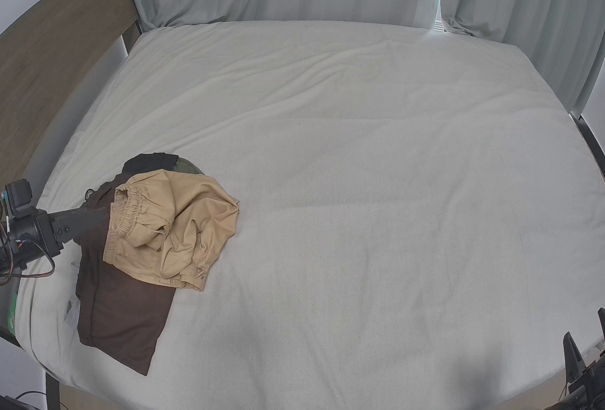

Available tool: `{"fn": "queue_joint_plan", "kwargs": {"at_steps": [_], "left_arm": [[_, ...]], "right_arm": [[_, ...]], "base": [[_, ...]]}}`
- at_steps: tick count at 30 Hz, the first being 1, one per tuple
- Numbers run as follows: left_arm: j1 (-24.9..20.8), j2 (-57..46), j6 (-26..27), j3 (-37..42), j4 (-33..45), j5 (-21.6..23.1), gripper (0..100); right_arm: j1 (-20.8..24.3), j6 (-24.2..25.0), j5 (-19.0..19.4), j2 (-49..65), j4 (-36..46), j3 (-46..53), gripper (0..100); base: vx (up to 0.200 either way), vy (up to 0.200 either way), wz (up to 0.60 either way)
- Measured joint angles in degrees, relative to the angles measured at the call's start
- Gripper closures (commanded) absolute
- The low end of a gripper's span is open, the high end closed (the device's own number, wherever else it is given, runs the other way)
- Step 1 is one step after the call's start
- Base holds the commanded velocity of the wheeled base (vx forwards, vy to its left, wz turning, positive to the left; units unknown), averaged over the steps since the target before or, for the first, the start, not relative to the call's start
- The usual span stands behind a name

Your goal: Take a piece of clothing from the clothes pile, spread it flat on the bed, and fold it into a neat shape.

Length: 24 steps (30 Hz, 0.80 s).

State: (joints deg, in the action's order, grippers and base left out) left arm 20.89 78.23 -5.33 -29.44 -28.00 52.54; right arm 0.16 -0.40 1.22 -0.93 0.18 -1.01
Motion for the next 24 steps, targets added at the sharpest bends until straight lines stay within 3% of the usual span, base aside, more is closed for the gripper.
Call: {"fn": "queue_joint_plan", "kwargs": {"at_steps": [24], "left_arm": [[0.4, 15.1, 6.0, -7.8, -0.1, 0.0, 0]], "right_arm": [[-0.1, 0.0, 0.0, 0.0, 0.0, 0.0, 0]], "base": [[0.000, 0.000, 0.00]]}}
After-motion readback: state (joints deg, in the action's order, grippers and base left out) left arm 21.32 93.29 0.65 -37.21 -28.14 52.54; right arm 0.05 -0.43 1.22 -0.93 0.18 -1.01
